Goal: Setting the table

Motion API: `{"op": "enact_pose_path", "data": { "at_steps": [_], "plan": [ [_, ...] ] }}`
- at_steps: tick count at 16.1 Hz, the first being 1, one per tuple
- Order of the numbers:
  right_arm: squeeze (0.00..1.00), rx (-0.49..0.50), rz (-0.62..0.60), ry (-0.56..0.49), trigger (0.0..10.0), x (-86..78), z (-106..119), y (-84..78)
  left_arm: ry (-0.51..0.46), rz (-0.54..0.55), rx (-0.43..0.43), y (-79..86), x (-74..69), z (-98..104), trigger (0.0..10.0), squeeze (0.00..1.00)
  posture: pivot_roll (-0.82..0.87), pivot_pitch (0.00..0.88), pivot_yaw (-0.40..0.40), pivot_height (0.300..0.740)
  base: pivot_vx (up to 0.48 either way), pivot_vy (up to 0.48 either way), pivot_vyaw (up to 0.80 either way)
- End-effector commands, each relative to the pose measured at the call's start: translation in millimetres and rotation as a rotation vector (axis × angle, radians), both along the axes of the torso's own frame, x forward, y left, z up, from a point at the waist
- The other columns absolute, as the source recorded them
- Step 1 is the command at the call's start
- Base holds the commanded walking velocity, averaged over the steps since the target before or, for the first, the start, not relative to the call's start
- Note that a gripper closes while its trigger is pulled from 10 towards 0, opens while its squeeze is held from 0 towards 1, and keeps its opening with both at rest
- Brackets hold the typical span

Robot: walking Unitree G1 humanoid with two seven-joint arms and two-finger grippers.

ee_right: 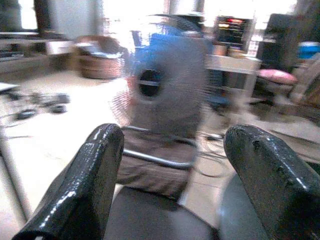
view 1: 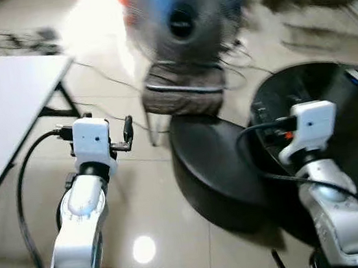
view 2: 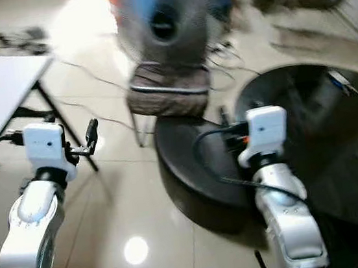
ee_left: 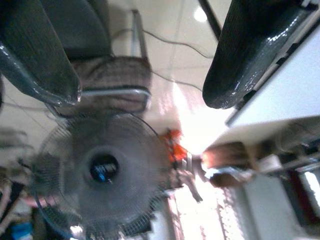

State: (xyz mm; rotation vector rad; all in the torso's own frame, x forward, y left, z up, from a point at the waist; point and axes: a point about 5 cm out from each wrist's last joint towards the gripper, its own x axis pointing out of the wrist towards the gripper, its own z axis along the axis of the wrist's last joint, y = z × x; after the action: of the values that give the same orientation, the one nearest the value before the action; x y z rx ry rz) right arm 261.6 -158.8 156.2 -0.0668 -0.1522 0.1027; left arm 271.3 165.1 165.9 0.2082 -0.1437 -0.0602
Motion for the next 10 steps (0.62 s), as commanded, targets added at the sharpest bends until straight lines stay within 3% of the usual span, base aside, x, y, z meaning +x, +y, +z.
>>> {"op": "enact_pose_path", "data": {
  "at_steps": [1,3,6,7,10],
  "plan": [
    [1.00,0.004,0.032,0.013,10.0,-0.2,2.3,9.2,0.038,0.050,0.009,4.6,-10.0,-3.2,10.0,1.00,0.07,0.026,-0.042,0.740,0.000,0.000,0.80],
    [1.00,0.063,0.064,0.028,10.0,3.1,-0.8,25.8,0.075,0.109,0.085,12.3,-19.4,-6.2,10.0,1.00,0.09,0.020,-0.022,0.740,0.000,0.000,0.80],
    [1.00,0.045,0.115,0.012,10.0,3.1,2.4,45.6,0.072,0.176,0.085,16.9,-15.3,-0.5,10.0,1.00,0.10,0.018,0.004,0.740,0.000,0.000,0.80],
    [1.00,0.056,0.123,0.015,10.0,-1.5,2.5,51.4,0.097,0.166,0.062,14.1,-11.5,-0.8,10.0,0.00,0.09,0.000,0.024,0.740,0.000,0.000,0.80],
    [1.00,0.051,0.105,-0.001,10.0,-2.4,2.2,51.0,0.139,0.114,-0.064,1.8,-2.8,0.1,10.0,0.00,0.09,0.000,0.079,0.740,0.000,0.000,0.80]
  ]
}}
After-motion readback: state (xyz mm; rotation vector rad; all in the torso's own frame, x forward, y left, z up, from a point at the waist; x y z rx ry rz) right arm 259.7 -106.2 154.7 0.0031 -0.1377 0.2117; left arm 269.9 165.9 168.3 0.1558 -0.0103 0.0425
